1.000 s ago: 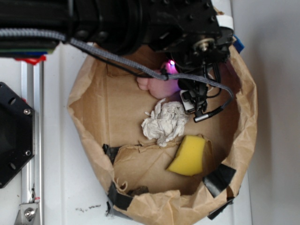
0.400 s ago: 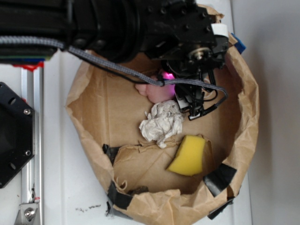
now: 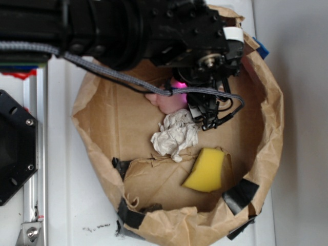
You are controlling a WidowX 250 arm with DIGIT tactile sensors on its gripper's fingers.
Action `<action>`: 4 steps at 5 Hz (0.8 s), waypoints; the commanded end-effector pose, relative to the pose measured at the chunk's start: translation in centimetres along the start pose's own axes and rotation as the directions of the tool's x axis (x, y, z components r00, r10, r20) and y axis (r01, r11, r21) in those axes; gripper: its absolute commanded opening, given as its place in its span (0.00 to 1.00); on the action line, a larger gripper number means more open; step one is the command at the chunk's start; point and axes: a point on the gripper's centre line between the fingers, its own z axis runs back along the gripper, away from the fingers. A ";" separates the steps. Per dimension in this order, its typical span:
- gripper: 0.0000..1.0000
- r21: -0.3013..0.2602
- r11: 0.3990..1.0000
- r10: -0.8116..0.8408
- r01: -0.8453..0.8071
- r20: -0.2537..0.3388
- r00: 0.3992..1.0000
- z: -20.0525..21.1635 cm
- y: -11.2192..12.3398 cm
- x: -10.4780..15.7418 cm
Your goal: Grab the pink bunny.
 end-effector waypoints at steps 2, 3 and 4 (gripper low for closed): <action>0.00 -0.084 0.969 -0.228 0.231 0.037 0.973 11.9 -3.6 0.5; 0.00 -0.057 0.958 -0.281 0.282 0.032 0.959 14.1 -4.9 0.5; 0.00 -0.022 0.946 -0.321 0.322 0.034 0.946 14.1 -5.9 0.0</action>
